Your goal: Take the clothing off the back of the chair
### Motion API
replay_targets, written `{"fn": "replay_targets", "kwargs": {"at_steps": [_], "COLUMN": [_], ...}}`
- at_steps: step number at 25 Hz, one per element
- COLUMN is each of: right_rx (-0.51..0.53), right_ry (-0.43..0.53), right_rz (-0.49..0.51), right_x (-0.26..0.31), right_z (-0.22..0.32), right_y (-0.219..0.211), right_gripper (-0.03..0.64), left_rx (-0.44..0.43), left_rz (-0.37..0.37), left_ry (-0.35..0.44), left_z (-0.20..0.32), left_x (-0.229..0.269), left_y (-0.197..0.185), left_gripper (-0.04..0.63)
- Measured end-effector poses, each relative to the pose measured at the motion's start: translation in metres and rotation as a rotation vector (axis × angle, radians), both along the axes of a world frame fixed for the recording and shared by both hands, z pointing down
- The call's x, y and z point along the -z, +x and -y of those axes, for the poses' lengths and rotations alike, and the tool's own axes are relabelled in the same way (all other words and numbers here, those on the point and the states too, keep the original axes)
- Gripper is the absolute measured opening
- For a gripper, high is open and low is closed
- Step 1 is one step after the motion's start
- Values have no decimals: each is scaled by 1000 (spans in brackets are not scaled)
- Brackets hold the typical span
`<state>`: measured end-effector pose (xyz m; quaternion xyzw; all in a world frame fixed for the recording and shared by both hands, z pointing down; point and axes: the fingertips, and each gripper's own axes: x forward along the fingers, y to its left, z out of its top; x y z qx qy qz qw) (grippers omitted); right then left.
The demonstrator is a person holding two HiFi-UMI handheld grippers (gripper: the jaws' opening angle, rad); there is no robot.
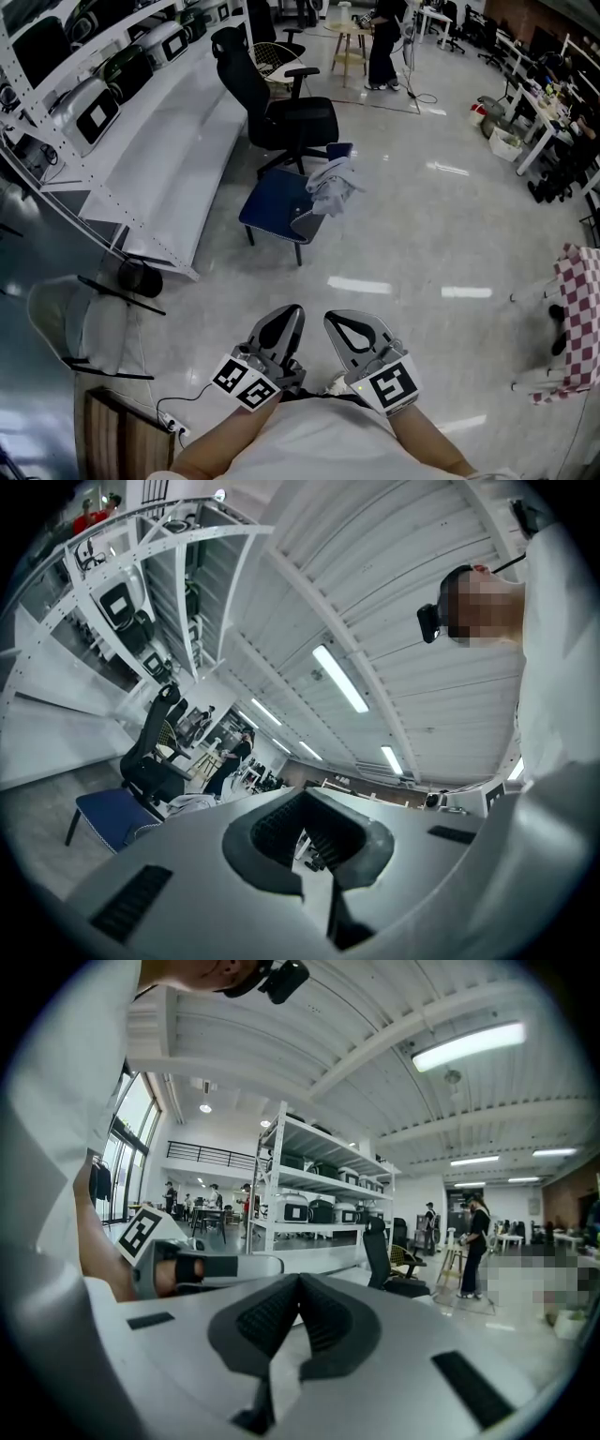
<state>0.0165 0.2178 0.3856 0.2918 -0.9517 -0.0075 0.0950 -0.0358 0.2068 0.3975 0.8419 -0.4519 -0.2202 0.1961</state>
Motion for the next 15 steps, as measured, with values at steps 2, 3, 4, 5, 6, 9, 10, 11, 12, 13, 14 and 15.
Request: {"fn": "replay_targets", "kwargs": {"at_steps": [2,3,4,5,6,9,10,11,12,13,14,15], "right_rx": [6,8,10,9,8,6,7,8,9,12,15,19], "right_ry": [2,2,0,-3,-7,-30,-37,-41,-44,-44,-43,-40], "right_rz": [3,3,3,4,5,16,19,21,22,25,28,32], "right_x": [-1,-3,-5,-7,-8,-12,-13,-15,-15,-15,-14,-13], "right_z": [-2,-3,-4,-5,-6,-10,-12,-13,-13,-14,-14,-14], "right_y": [7,10,14,19,24,43,49,53,57,60,61,63], "right_gripper": [15,15,15,15,15,15,15,15,15,15,15,15], "left_rx": [3,3,2,1,1,8,8,7,6,7,10,14], "left_rz": [3,4,4,3,3,4,5,6,9,12,15,17], "left_ry": [2,2,1,-2,-6,-19,-21,-22,-22,-22,-24,-26], "left_z": [-1,-2,-2,-4,-5,-12,-15,-17,-19,-21,-23,-23], "left_x": [0,-2,-3,-5,-6,-11,-13,-14,-16,-16,-16,-16], "left_y": [8,12,17,21,27,44,50,55,60,63,66,67], "left_gripper": [8,8,8,8,8,8,8,8,8,8,8,8]}}
